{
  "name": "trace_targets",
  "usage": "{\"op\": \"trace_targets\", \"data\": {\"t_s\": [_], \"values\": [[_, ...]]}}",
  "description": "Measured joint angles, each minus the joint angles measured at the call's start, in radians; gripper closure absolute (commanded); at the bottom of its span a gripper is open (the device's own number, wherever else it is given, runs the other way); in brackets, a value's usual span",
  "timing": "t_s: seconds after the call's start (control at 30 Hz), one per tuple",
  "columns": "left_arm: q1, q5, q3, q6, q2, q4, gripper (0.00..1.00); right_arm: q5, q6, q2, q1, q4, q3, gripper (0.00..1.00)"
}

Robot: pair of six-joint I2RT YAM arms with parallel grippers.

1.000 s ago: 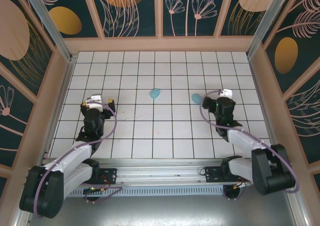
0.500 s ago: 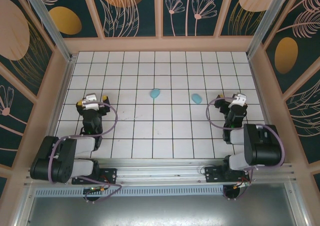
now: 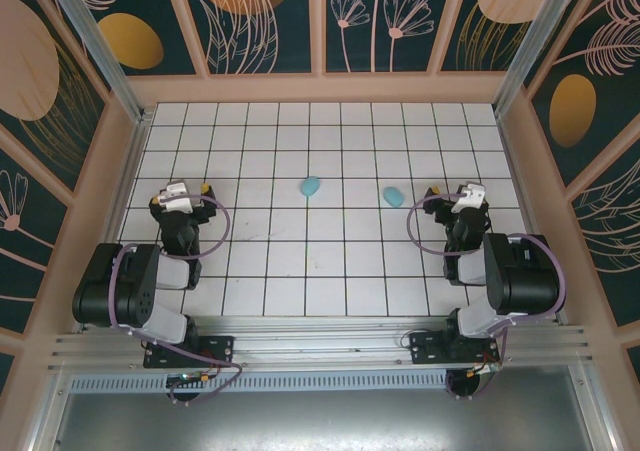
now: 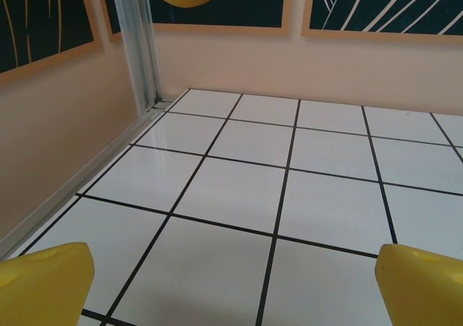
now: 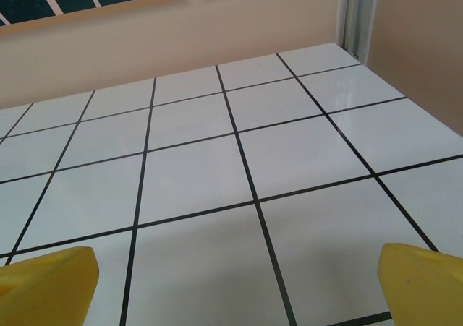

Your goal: Insert the wireless bluetooth earbuds into the charging case

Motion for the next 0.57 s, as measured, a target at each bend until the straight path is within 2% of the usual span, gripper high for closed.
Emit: {"op": "trace_targets", "data": {"t_s": [0.57], "values": [[0.000,0.023,0.000,-0.006,0.000,0.000,0.01,0.000,-0.003,0.000,0.001,0.006,0.000,0.01]]}}
